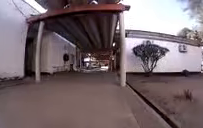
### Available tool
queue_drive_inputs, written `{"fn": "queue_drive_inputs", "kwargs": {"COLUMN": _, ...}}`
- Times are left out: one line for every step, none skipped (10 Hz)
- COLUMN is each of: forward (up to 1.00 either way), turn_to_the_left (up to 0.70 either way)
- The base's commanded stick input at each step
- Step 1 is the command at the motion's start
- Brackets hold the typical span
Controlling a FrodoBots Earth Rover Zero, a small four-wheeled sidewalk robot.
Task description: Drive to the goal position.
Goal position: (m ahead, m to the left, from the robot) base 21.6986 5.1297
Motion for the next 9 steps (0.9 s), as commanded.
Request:
{"fn": "queue_drive_inputs", "kwargs": {"forward": 0.50, "turn_to_the_left": 0.00}}
{"fn": "queue_drive_inputs", "kwargs": {"forward": 0.50, "turn_to_the_left": 0.00}}
{"fn": "queue_drive_inputs", "kwargs": {"forward": 0.50, "turn_to_the_left": 0.00}}
{"fn": "queue_drive_inputs", "kwargs": {"forward": 0.50, "turn_to_the_left": 0.00}}
{"fn": "queue_drive_inputs", "kwargs": {"forward": 0.50, "turn_to_the_left": 0.00}}
{"fn": "queue_drive_inputs", "kwargs": {"forward": 0.50, "turn_to_the_left": 0.00}}
{"fn": "queue_drive_inputs", "kwargs": {"forward": 0.50, "turn_to_the_left": 0.00}}
{"fn": "queue_drive_inputs", "kwargs": {"forward": 0.50, "turn_to_the_left": 0.00}}
{"fn": "queue_drive_inputs", "kwargs": {"forward": 0.50, "turn_to_the_left": 0.00}}
